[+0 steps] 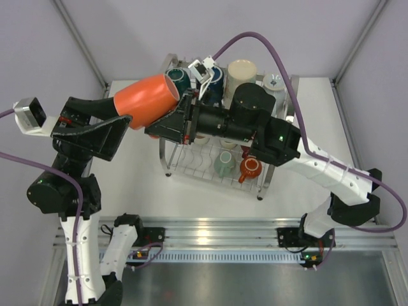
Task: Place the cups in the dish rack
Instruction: Pass the cup from the left arm to the right, then place the cup upside down on the dish rack
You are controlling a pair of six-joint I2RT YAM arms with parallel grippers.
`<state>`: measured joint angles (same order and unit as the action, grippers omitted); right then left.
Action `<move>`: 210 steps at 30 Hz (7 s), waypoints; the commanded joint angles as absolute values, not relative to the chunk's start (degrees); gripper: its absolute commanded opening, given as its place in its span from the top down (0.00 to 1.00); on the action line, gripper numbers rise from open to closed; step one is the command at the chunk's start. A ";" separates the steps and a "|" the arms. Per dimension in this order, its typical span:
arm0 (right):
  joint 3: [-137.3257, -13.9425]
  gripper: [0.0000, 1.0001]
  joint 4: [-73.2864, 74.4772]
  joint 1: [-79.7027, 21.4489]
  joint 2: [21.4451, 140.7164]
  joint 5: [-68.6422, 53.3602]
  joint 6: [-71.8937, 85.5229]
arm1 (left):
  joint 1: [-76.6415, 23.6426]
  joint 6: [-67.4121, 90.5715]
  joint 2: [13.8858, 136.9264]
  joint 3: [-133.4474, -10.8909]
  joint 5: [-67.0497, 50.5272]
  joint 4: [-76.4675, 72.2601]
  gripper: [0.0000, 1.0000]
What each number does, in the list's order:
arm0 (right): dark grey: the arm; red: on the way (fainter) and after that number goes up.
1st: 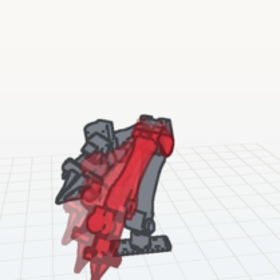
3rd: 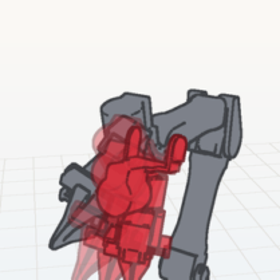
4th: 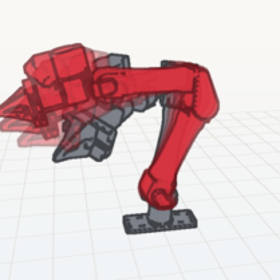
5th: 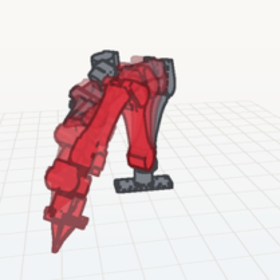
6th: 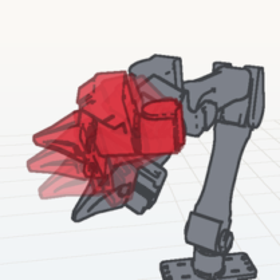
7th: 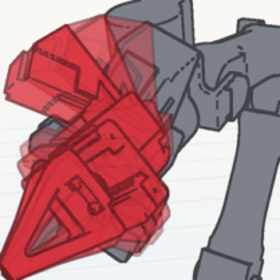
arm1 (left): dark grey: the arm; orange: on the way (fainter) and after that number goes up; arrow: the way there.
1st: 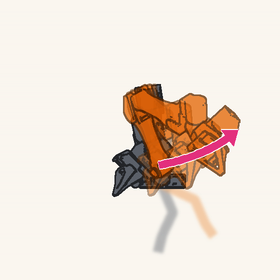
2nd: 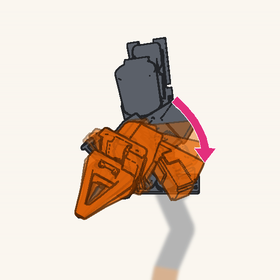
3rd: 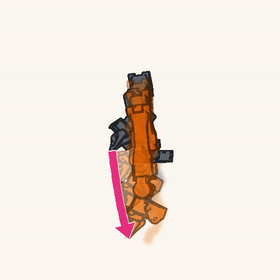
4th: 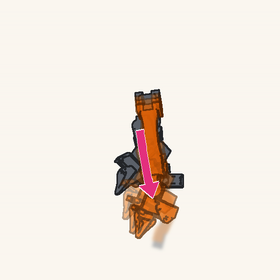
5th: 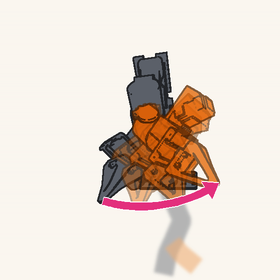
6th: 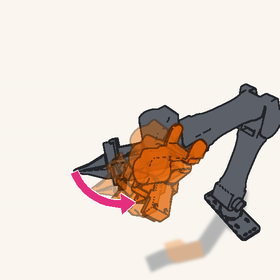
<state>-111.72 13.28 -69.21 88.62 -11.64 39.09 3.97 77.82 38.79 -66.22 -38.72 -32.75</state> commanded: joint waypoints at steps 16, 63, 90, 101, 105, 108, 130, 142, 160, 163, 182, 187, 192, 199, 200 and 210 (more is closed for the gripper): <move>-106.96 1.00 22.40 -69.00 78.75 -12.92 26.55 | 3.78 53.89 46.30 -78.48 -23.91 3.59 0.02; -84.29 1.00 29.44 -72.60 96.24 20.56 22.50 | 22.15 47.64 68.20 -61.53 -34.19 10.37 0.06; -80.86 1.00 24.17 -66.01 103.09 28.92 27.07 | 22.15 47.46 67.41 -60.03 -35.42 10.37 0.06; -79.80 0.87 21.97 -65.30 104.85 28.47 24.87 | 22.15 47.72 67.15 -60.12 -35.86 10.37 0.06; -78.92 0.70 21.27 -65.13 104.59 29.18 24.70 | 22.15 48.16 66.97 -60.21 -35.77 10.37 0.06; -79.10 0.65 21.71 -65.04 104.68 29.62 24.26 | 22.06 48.25 66.97 -60.20 -35.77 10.37 0.06; -82.70 0.55 30.22 -68.63 101.87 26.28 18.19 | 22.15 48.60 67.06 -61.00 -37.09 10.28 0.06; -89.72 0.53 44.20 -77.42 97.39 22.42 18.28 | 21.97 45.10 66.62 -61.00 -42.35 9.06 0.07; -84.30 0.40 37.54 -81.73 68.49 16.61 33.12 | 15.47 36.30 40.70 -50.89 -43.60 18.09 0.10; -81.13 0.31 35.51 -82.52 63.83 18.54 34.80 | 13.98 34.55 37.89 -52.29 -41.93 22.74 0.11; -90.25 0.00 75.80 -107.21 60.46 64.56 66.13 | 4.66 33.05 30.41 -52.73 -44.73 29.79 0.14; -86.32 0.00 84.12 -112.57 56.18 68.55 78.39 | 1.15 32.08 29.71 -53.70 -47.02 29.80 0.14; -84.55 0.01 85.78 -113.55 55.28 70.92 79.02 | 0.35 31.20 28.48 -52.39 -47.11 29.79 0.14; -77.80 0.01 85.78 -113.20 47.48 72.60 82.09 | -1.49 29.71 27.95 -52.65 -48.16 29.88 0.14; -77.09 0.00 85.78 -113.12 46.77 72.68 82.26 | -1.58 29.53 27.95 -52.65 -48.16 29.88 0.14; -70.75 0.00 85.78 -103.80 38.33 70.31 78.32 | -2.55 27.78 27.60 -52.73 -50.53 29.88 0.14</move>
